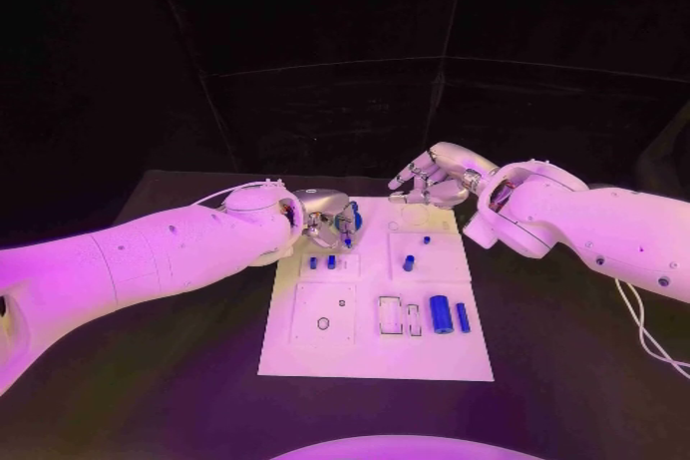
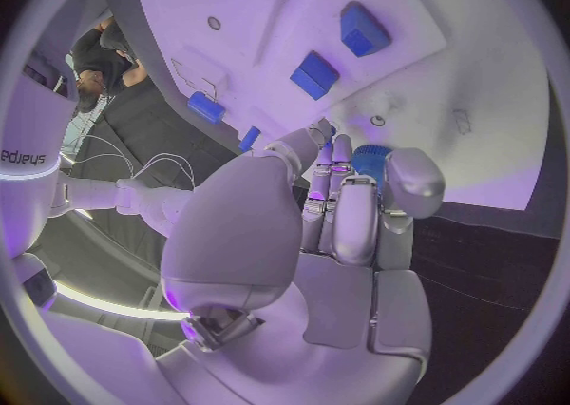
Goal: Assemble the parts on the task board
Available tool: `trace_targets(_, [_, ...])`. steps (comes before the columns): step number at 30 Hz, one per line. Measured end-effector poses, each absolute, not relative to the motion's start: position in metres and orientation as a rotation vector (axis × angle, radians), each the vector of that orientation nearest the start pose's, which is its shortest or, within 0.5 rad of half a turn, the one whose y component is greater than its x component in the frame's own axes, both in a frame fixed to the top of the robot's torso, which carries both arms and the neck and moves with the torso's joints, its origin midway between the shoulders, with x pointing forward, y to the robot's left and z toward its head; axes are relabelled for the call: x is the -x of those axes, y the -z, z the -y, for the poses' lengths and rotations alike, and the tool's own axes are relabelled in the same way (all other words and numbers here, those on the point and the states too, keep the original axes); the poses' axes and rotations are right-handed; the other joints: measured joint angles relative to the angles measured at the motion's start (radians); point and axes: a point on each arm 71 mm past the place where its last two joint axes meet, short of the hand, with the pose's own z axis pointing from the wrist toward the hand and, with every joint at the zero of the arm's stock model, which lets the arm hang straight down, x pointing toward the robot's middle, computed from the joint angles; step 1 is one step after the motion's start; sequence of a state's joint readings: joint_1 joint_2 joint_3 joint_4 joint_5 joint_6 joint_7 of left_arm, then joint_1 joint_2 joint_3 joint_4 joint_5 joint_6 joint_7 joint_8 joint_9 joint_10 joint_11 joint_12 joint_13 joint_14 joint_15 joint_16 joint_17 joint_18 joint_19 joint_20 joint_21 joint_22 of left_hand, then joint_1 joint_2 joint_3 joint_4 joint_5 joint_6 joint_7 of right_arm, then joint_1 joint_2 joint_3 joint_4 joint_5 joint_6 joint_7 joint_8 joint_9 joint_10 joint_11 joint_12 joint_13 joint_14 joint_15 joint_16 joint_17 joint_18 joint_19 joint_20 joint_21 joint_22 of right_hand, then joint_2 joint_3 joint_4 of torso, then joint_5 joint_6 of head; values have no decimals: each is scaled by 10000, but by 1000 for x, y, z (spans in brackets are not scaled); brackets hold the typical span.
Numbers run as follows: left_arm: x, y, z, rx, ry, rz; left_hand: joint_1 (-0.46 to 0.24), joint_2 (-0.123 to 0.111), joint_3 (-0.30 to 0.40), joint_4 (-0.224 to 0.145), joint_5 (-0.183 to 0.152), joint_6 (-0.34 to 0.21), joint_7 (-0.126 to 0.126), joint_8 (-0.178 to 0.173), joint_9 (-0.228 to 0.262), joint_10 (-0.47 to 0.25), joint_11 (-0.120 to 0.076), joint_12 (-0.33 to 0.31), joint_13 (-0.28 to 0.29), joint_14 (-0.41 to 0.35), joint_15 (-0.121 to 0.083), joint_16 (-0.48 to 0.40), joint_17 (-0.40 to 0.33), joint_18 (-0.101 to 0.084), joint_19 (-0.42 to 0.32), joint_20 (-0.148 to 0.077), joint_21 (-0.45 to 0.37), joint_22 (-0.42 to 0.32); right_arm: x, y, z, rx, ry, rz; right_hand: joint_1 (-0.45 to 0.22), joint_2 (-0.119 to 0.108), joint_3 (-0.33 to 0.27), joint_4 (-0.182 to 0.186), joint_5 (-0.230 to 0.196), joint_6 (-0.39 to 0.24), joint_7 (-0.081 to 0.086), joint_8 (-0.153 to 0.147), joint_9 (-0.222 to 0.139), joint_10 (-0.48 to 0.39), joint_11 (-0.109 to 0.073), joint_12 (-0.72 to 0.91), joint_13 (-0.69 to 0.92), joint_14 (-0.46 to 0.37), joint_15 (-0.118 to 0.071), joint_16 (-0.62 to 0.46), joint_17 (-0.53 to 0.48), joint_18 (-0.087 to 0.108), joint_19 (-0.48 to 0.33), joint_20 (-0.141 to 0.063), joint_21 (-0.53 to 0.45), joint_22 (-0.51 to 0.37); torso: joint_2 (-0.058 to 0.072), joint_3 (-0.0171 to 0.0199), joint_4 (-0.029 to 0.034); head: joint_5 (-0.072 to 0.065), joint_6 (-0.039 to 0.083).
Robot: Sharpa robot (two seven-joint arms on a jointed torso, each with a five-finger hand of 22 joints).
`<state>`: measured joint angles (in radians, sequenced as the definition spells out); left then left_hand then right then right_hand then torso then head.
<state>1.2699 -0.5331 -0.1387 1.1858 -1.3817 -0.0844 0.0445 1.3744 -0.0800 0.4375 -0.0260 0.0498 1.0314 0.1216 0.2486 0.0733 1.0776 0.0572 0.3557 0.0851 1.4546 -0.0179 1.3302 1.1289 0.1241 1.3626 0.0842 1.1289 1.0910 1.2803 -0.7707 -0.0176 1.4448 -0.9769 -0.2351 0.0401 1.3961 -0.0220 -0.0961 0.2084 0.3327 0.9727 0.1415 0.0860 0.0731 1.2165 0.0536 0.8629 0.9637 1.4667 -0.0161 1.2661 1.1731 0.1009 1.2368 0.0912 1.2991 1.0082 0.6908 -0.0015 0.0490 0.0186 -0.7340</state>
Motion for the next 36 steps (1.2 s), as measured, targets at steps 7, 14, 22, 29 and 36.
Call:
trace_targets(7, [-531,204,-144,-3021,7340,-18481,0,0,0,0,0,0,0,-1,-5,35,35,-36,-9,0,0,0,0,0,0,0,0,29,-514,145,184,-1642,-9982,-17056,0,0,0,0,0,0,0,0,0,0,0,0,0,0,0,0,-1,0,0,0,0,0,3,0,0,34,54])
trace_targets(14, [-530,199,-156,-2596,7419,-18360,0,-1,0,0,0,0,0,-7,-6,34,35,-36,-8,0,0,0,0,1,0,0,0,29,-514,145,184,-1653,-9964,-17056,0,0,0,0,0,0,0,0,0,0,0,0,0,0,0,0,-1,0,0,0,0,0,13,0,-17,58,100])
trace_targets(22, [-530,200,-168,-2343,7327,-18453,1,-1,-1,-1,0,-1,0,-8,-6,34,35,-36,-16,0,1,0,1,1,0,0,0,37,-514,145,185,-1658,-9956,-17057,0,0,0,0,0,0,0,0,0,0,0,0,0,0,0,0,-2,1,0,0,0,0,19,10,-25,62,101])
trace_targets(29, [-529,201,-169,-2338,7301,-18686,-39,-41,-1,-1,0,-1,-1,-47,-7,34,35,-75,-24,0,1,0,-33,1,0,1,0,36,-514,145,185,-1659,-9955,-17058,0,0,0,0,0,0,0,0,0,0,0,0,0,0,0,0,-3,-1,0,0,0,0,19,12,-34,82,88])
trace_targets(36, [-531,206,-169,-2310,7183,-18980,-39,-41,-1,-1,0,-2,-1,-47,-8,34,35,-75,-25,0,1,0,-52,0,0,0,0,36,-514,145,184,-1656,-9958,-17059,0,0,0,0,0,0,0,0,0,0,0,0,0,0,0,0,-4,0,0,0,0,0,19,13,-35,86,92])
